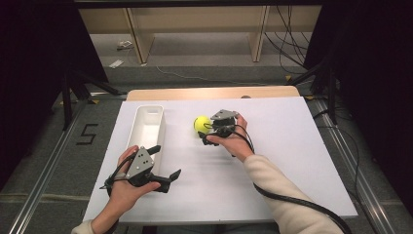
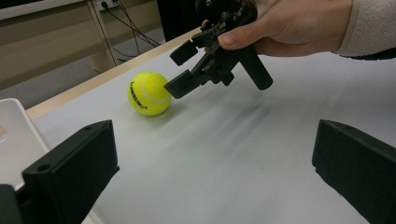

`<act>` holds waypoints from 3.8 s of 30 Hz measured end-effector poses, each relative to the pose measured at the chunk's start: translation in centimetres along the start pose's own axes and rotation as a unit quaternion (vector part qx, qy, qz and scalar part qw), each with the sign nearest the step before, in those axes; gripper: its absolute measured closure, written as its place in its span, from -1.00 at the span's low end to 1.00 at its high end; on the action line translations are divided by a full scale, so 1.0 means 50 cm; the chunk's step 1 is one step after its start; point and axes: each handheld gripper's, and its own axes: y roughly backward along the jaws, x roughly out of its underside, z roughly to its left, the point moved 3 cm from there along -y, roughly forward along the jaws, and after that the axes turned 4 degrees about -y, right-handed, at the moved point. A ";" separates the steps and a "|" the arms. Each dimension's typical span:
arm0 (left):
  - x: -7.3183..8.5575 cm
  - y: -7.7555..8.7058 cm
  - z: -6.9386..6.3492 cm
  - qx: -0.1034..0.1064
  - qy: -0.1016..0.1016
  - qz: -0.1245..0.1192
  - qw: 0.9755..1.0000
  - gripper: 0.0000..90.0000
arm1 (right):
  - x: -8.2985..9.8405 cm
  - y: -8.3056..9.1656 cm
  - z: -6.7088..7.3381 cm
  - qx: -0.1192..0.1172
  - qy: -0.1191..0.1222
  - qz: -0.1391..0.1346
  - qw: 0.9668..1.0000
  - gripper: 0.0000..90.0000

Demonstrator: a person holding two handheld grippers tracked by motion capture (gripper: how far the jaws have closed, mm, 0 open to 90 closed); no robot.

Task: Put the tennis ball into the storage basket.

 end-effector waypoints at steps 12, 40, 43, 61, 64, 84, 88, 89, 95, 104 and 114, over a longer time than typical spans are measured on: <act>0.001 0.001 0.002 0.000 0.003 -0.001 1.000 -1.00 | -0.008 -0.034 0.012 0.000 0.014 0.012 1.000 -0.87; 0.001 0.002 0.002 0.001 0.003 -0.002 1.000 -1.00 | -0.022 -0.106 0.003 0.015 -0.007 0.036 0.999 -0.86; 0.001 0.002 0.002 0.001 0.003 -0.002 1.000 -1.00 | -0.022 -0.110 0.002 0.015 -0.006 0.035 0.999 -0.84; 0.001 0.002 0.002 0.001 0.003 -0.002 1.000 -1.00 | -0.016 -0.128 0.004 0.030 -0.017 0.045 0.998 -0.61; 0.001 0.002 0.002 0.001 0.003 -0.002 1.000 -1.00 | -0.014 -0.129 0.003 0.034 -0.015 0.046 0.998 -0.56; 0.001 0.002 0.002 0.001 0.003 -0.002 1.000 -1.00 | -0.018 -0.122 0.001 0.030 -0.020 0.041 0.998 -0.41; 0.001 0.001 0.002 0.001 0.003 -0.002 1.000 -1.00 | -0.031 -0.113 0.006 0.023 -0.017 0.030 0.999 -0.41; 0.001 0.002 0.002 0.001 0.003 -0.002 1.000 -1.00 | -0.033 -0.111 0.007 0.023 -0.017 0.028 0.999 -0.41; 0.000 0.002 0.002 0.000 0.002 -0.002 1.000 -1.00 | -0.042 -0.100 0.011 0.016 -0.013 0.023 1.000 -0.41; 0.000 0.002 0.002 0.000 0.003 -0.002 1.000 -1.00 | -0.053 -0.085 0.012 0.014 -0.013 0.006 1.000 -0.41; 0.000 0.002 0.001 0.000 0.002 -0.002 1.000 -1.00 | -0.061 -0.074 0.015 0.006 -0.017 -0.003 1.000 -0.41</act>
